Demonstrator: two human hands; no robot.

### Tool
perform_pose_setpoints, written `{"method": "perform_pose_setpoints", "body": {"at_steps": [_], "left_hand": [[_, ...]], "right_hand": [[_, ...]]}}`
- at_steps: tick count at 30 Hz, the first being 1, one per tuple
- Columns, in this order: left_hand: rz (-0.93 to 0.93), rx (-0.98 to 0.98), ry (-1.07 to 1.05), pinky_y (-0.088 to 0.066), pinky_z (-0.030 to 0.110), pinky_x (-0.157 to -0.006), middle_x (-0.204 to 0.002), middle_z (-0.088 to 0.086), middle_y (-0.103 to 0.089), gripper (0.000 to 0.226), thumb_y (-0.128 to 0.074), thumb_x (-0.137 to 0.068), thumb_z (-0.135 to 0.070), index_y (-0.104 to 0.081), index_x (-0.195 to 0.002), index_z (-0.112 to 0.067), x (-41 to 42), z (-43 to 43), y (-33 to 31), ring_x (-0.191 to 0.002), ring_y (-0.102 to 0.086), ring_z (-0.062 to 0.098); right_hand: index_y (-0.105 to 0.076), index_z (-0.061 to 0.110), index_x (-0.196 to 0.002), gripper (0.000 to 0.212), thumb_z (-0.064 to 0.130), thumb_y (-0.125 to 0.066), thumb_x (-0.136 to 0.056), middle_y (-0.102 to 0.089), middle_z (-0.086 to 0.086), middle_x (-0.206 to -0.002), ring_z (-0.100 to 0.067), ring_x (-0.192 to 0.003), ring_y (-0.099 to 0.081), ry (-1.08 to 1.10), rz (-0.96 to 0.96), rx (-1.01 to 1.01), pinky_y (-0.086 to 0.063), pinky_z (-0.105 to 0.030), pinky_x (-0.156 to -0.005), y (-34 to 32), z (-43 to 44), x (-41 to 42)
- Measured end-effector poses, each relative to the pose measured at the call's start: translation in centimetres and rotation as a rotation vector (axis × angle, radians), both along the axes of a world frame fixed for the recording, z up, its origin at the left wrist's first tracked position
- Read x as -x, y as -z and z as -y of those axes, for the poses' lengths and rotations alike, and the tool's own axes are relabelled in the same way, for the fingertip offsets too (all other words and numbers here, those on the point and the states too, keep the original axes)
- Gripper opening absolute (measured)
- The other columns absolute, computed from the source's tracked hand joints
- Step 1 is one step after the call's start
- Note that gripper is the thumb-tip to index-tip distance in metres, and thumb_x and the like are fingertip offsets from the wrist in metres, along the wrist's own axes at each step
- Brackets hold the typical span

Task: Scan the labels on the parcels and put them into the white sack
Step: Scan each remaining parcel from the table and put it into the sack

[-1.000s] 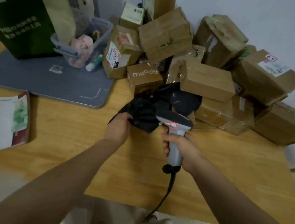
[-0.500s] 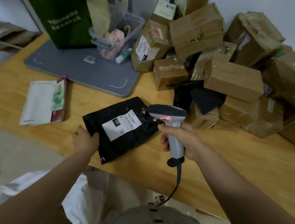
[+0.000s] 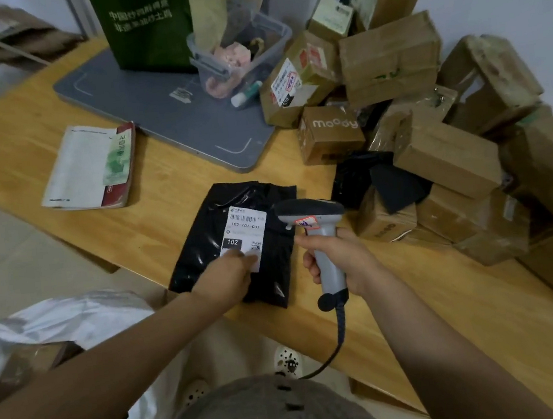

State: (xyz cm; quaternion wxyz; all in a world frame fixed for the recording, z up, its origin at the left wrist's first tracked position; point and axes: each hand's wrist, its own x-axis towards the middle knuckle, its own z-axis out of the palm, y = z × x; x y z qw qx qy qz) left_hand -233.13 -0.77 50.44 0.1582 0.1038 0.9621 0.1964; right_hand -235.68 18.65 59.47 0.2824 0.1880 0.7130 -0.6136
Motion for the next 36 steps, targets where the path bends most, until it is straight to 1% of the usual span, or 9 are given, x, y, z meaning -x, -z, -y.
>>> {"method": "perform_pose_setpoints", "body": {"at_steps": [3,5,7,12,14,18,22,28,36], "left_hand": [[-0.055,0.185,0.033,-0.031,0.037,-0.112,-0.153,0.005,-0.031,0.054,-0.054,-0.095,-0.029,-0.038,-0.146,-0.021,2.2,2.2,-0.2,-0.14,-0.026,0.026],[0.065,0.286,0.054,-0.022,0.04,-0.117,-0.159,0.005,-0.013,0.067,-0.053,-0.094,-0.044,-0.025,-0.152,-0.026,2.5,3.3,0.2,-0.146,-0.011,0.027],[0.151,0.241,0.028,-0.027,0.043,-0.115,-0.158,0.009,-0.011,0.069,-0.05,-0.094,-0.048,-0.019,-0.153,-0.028,1.9,2.8,0.7,-0.143,-0.015,0.032],[0.1,0.14,-0.005,-0.035,0.037,-0.107,-0.139,0.014,-0.03,0.067,-0.055,-0.092,-0.046,-0.031,-0.148,-0.021,1.3,0.0,1.0,-0.127,-0.035,0.033],[0.066,0.186,0.001,-0.03,0.035,-0.111,-0.147,0.014,-0.025,0.074,-0.059,-0.089,-0.045,-0.028,-0.15,-0.016,1.6,0.6,1.2,-0.136,-0.027,0.031],[0.1,0.334,0.061,-0.009,0.037,-0.119,-0.162,0.006,0.002,0.096,-0.053,-0.086,-0.062,-0.008,-0.154,-0.012,1.6,2.7,1.7,-0.149,-0.001,0.021],[0.1,0.394,0.048,-0.01,0.043,-0.117,-0.162,0.002,0.001,0.102,-0.05,-0.081,-0.072,-0.008,-0.154,-0.015,1.8,2.9,1.9,-0.148,-0.007,0.017],[0.097,0.401,0.037,-0.008,0.048,-0.116,-0.162,0.002,-0.003,0.105,-0.052,-0.077,-0.075,-0.01,-0.154,-0.016,2.1,2.9,2.1,-0.147,-0.011,0.018],[0.098,0.389,0.033,-0.007,0.048,-0.116,-0.162,0.002,-0.002,0.105,-0.053,-0.077,-0.075,-0.011,-0.154,-0.016,2.0,2.9,2.1,-0.147,-0.01,0.018]], "right_hand": [[-0.06,0.004,-0.076,0.021,0.018,-0.073,-0.084,-0.059,-0.01,-0.054,-0.017,-0.04,-0.052,-0.006,0.022,-0.012,-0.045,-0.025,-0.042,0.0,-0.2,-0.4],[-0.061,0.004,-0.076,0.019,0.017,-0.074,-0.083,-0.06,-0.01,-0.054,-0.017,-0.041,-0.052,-0.017,0.031,-0.021,-0.046,-0.025,-0.042,0.0,-0.3,-0.7],[-0.062,0.004,-0.077,0.017,0.015,-0.074,-0.081,-0.061,-0.009,-0.055,-0.018,-0.042,-0.054,-0.038,0.029,-0.029,-0.048,-0.026,-0.044,-0.2,-0.2,-0.7],[-0.061,0.007,-0.077,0.013,0.013,-0.072,-0.079,-0.059,-0.006,-0.055,-0.016,-0.044,-0.051,-0.071,0.036,-0.045,-0.044,-0.026,-0.044,-0.7,0.9,-0.2],[-0.06,0.009,-0.074,0.013,0.013,-0.072,-0.079,-0.057,-0.005,-0.053,-0.015,-0.042,-0.049,-0.073,0.033,-0.076,-0.041,-0.024,-0.043,-0.9,1.1,-0.1],[-0.061,0.006,-0.08,0.01,0.009,-0.071,-0.08,-0.058,-0.004,-0.052,-0.014,-0.042,-0.051,-0.131,0.032,-0.213,-0.043,-0.025,-0.044,-1.3,1.7,0.1],[-0.06,0.003,-0.089,0.013,0.01,-0.069,-0.084,-0.059,-0.005,-0.054,-0.015,-0.043,-0.053,-0.175,0.027,-0.319,-0.045,-0.026,-0.045,-1.6,2.2,-0.2],[-0.06,0.004,-0.078,0.012,0.011,-0.069,-0.084,-0.057,-0.005,-0.054,-0.013,-0.042,-0.052,-0.226,-0.014,-0.415,-0.045,-0.024,-0.042,-3.3,2.7,-0.2],[-0.059,0.002,-0.08,0.013,0.01,-0.069,-0.085,-0.056,-0.005,-0.053,-0.015,-0.042,-0.051,-0.255,-0.017,-0.449,-0.044,-0.025,-0.043,-4.2,3.2,-0.3]]}}
